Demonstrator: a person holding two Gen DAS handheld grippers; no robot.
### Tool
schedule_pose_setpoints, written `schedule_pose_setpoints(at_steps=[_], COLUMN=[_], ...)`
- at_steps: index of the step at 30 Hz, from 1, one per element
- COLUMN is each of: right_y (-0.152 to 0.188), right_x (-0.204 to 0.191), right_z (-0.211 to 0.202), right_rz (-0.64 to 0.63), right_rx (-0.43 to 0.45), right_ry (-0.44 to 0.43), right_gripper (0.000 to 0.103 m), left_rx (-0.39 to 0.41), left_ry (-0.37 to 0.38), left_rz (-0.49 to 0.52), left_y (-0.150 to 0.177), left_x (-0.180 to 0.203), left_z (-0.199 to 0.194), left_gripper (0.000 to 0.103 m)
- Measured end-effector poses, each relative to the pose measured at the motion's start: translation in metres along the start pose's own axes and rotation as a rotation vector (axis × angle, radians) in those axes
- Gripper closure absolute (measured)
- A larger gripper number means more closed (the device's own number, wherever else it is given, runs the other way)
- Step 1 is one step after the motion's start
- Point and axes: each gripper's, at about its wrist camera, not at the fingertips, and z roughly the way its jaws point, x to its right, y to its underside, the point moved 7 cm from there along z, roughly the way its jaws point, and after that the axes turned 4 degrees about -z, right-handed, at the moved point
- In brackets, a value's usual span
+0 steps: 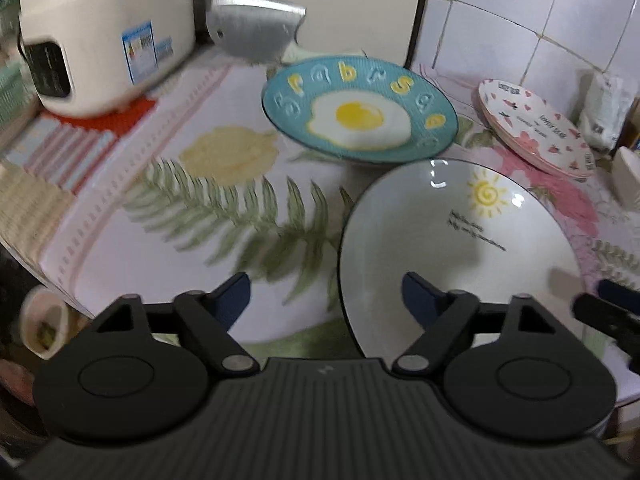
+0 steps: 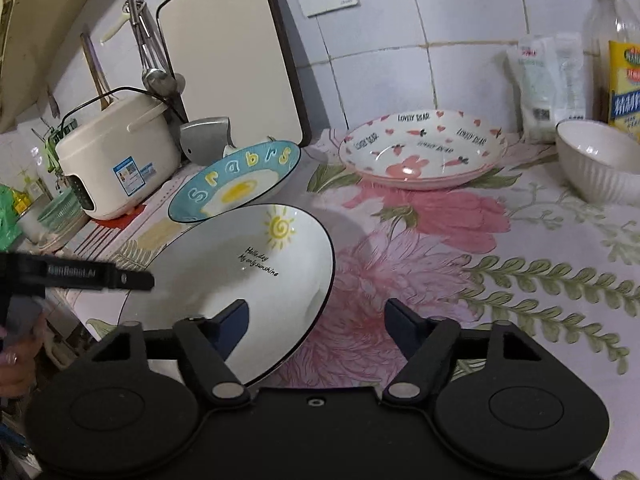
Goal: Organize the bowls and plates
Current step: 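Move both grippers down to the rim of the white sun plate, then close both grippers on the sun plate rim and lift it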
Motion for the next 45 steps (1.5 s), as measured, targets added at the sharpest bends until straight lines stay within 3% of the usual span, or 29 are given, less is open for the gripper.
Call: schedule_pose_setpoints(at_steps=[4, 5, 8, 9, 10, 17, 25, 34, 45], right_y=[0.0, 0.001, 0.004, 0.006, 0.007, 0.008, 0.003, 0.002, -0.002], right_x=[-0.003, -0.003, -0.002, -0.002, -0.002, 0.002, -0.007, 0.008, 0.058], right_z=[0.01, 0.012, 0.018, 0.02, 0.022, 0.03, 0.027, -0.006, -0.063], right_rz=[0.011, 0.017, 0.027, 0.03, 0.037, 0.101, 0.019, 0.032, 0.063], right_rx=[-0.009, -0.02, -0.041, -0.054, -0.065, -0.072, -0.073, -0.1, -0.059], right_ry=[-0.011, -0.006, 0.003, 0.004, -0.004, -0.054, -0.015, -0.011, 0.046], right_gripper=[0.044, 0.048, 0.069, 0.081, 0.083, 0.081, 0.079, 0.079, 0.078], left_rx=[-0.032, -0.041, -0.066, -0.08, -0.09, -0.064, -0.058, -0.095, -0.105], left_ry=[0.014, 0.022, 0.09, 0.113, 0.128, 0.08, 0.041, 0.064, 0.132], left_rz=[-0.029, -0.032, -0.101, -0.126, -0.144, -0.157, -0.123, -0.021, 0.098], left_y=[0.007, 0.008, 0.012, 0.013, 0.013, 0.014, 0.015, 0.016, 0.008], left_x=[-0.003, -0.003, -0.002, -0.001, 0.0, 0.01, 0.017, 0.047, 0.126], left_z=[0.006, 0.008, 0.01, 0.011, 0.013, 0.015, 0.01, -0.01, -0.029], left_gripper=[0.059, 0.062, 0.076, 0.08, 0.08, 0.079, 0.077, 0.077, 0.077])
